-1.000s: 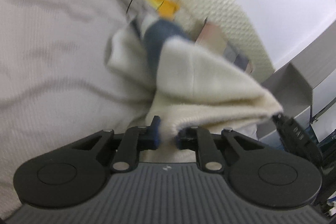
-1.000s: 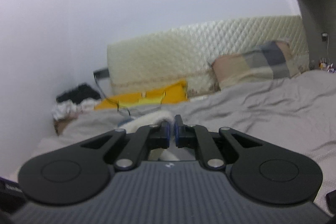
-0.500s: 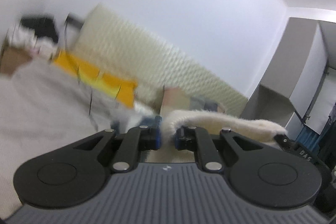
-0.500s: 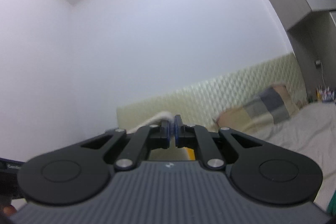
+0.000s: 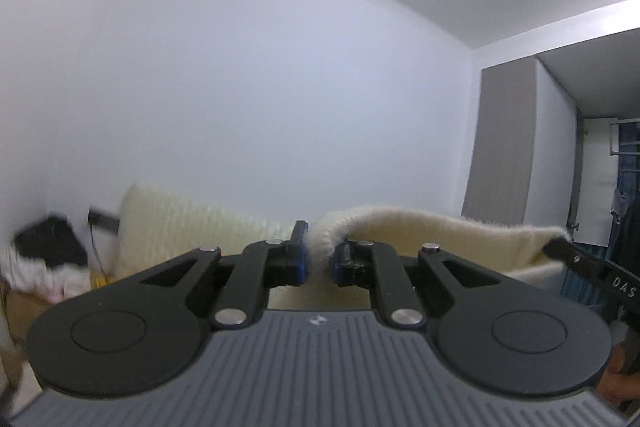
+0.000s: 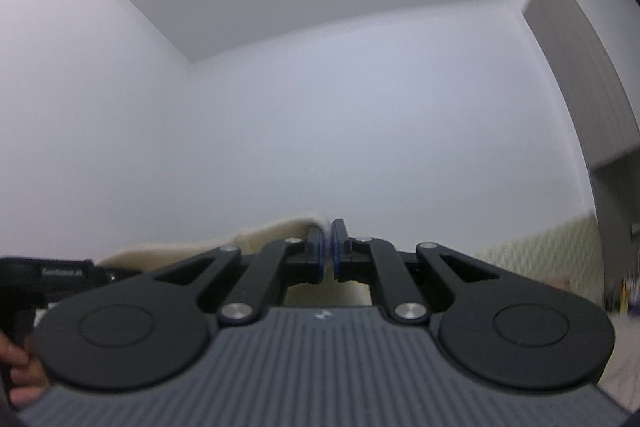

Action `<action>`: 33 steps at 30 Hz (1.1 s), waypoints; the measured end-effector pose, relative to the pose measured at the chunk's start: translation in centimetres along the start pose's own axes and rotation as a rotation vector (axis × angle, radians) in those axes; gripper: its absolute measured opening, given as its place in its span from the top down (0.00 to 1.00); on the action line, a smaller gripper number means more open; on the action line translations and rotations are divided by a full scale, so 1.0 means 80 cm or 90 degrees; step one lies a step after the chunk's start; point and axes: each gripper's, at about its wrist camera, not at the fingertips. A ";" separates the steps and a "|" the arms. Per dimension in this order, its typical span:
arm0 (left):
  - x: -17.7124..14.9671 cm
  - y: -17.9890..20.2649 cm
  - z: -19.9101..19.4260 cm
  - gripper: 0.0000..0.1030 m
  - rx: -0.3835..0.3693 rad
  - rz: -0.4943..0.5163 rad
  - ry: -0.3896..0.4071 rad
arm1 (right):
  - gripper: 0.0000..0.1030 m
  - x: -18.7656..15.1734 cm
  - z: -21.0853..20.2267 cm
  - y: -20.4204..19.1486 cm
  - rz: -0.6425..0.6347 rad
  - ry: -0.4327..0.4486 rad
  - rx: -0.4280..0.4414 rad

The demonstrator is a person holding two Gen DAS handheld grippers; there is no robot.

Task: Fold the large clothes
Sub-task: 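Lift both held blanket corners up off the bed, spreading it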

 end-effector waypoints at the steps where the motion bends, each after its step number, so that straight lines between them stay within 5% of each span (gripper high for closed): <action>1: 0.018 0.005 -0.005 0.87 -0.002 0.007 0.010 | 0.94 0.014 -0.002 -0.007 -0.014 0.014 0.002; 5: 0.071 0.018 -0.009 0.86 -0.015 0.030 0.037 | 0.94 0.055 -0.002 -0.028 -0.059 0.050 0.009; 8: 0.073 0.013 0.011 0.86 -0.029 0.020 0.011 | 0.93 0.055 0.014 -0.030 -0.063 0.028 0.005; 15: -0.041 -0.031 0.128 0.86 -0.015 0.017 -0.114 | 0.94 -0.059 0.098 0.026 -0.082 -0.036 -0.068; 20: -0.174 -0.071 0.247 0.86 -0.007 0.072 -0.183 | 0.94 -0.203 0.201 0.115 -0.016 -0.199 -0.098; 27: -0.391 -0.161 0.441 0.86 0.008 0.089 -0.291 | 0.91 -0.491 0.325 0.226 0.097 -0.392 -0.067; 30: -0.497 -0.220 0.504 0.86 0.006 0.068 -0.312 | 0.91 -0.615 0.393 0.279 0.170 -0.483 -0.047; 33: -0.581 -0.291 0.549 0.86 0.012 0.020 -0.323 | 0.90 -0.718 0.398 0.279 0.211 -0.557 -0.041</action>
Point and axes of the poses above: each gripper's, at about its wrist camera, not at the fingertips, and z roughly the way its jaws point, y to its right, x to its top, and after that the axes turned 6 degrees about z, right-handed
